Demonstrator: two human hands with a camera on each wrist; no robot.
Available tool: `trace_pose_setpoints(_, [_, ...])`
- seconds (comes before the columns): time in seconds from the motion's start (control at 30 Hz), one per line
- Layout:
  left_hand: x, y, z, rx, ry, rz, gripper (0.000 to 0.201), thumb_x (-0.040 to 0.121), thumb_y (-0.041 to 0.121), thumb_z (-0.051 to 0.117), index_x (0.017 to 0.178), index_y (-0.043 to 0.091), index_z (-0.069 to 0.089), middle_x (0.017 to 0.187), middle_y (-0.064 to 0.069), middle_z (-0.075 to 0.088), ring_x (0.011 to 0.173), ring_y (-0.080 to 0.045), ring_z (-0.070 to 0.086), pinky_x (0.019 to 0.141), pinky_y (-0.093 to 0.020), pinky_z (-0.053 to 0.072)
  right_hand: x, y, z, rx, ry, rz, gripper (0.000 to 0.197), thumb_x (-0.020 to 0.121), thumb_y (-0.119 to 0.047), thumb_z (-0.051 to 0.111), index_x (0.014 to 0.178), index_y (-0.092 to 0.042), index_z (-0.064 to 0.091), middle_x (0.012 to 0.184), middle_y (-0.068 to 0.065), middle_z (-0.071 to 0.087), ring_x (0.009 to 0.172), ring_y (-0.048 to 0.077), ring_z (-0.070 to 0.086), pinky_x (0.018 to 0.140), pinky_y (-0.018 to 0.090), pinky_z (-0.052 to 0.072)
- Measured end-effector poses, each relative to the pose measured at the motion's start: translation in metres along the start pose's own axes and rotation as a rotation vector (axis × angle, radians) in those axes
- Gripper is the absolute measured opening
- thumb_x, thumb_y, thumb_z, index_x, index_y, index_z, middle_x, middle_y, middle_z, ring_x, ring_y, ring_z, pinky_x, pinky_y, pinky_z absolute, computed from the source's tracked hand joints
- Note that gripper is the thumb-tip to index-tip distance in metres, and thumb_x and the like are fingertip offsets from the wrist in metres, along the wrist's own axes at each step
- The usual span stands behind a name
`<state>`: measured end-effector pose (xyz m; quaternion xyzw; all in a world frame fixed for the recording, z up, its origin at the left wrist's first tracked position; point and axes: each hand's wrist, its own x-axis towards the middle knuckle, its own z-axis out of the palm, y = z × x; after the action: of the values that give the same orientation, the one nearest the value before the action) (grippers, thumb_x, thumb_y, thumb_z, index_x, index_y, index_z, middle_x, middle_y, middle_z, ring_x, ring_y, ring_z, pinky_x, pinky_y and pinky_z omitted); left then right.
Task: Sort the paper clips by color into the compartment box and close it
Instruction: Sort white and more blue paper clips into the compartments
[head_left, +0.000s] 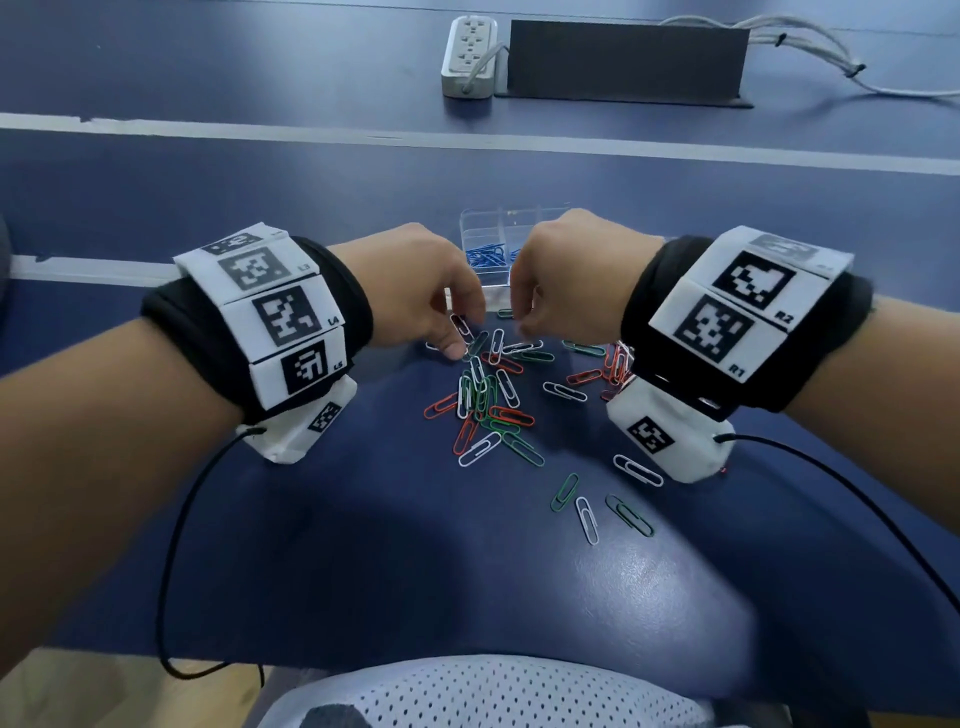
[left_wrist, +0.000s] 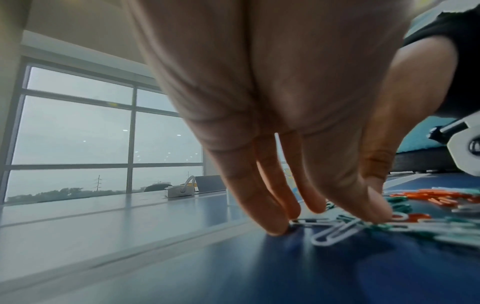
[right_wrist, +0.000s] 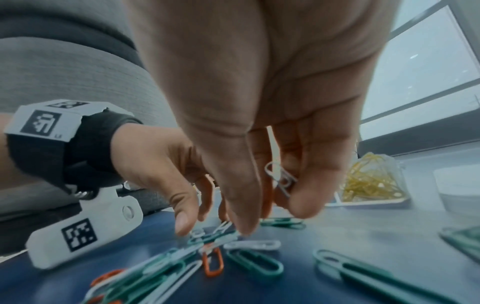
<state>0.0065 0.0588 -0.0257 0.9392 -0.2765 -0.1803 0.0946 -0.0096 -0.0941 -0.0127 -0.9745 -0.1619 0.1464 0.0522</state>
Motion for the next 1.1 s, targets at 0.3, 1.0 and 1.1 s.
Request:
trace_pose_setpoints(0.3, [0.002,0.0,0.002,0.068,-0.035,0.0,0.012,0.071,0.023,0.077,0.083,0.021,0.073,0.082,0.0,0.07,0.072,-0.013,0.054,0.076,-0.026,0.046,0.001,-0.005,0.006,-0.028,-0.053,-0.152,0.031,0.078,-0.029,0.071,0.108,-0.03,0.067,0.071,-0.008,0.042,0.081,0.019,0.048,0.07,0.026,0.038])
trace_pose_setpoints(1.0, [-0.005,0.026,0.001,-0.027,0.072,-0.04,0.022,0.086,0.012,0.046,0.103,0.017,0.059,0.086,0.003,0.054,0.08,-0.018,0.045,0.075,-0.023,0.036,-0.008,0.011,0.004,-0.007,-0.008,-0.119,0.024,0.078,-0.015,0.06,0.096,-0.026,0.071,0.083,0.0,0.06,0.077,0.02,0.049,0.069,0.023,0.04])
trace_pose_setpoints(1.1, [-0.001,0.034,0.002,-0.054,0.036,-0.077,0.017,0.088,0.015,0.039,0.095,0.015,0.055,0.082,0.0,0.051,0.083,-0.022,0.044,0.075,-0.026,0.036,-0.009,0.016,0.002,0.021,-0.017,-0.092,0.029,0.077,-0.016,0.058,0.099,-0.03,0.07,0.079,-0.003,0.055,0.078,0.022,0.049,0.073,0.026,0.043])
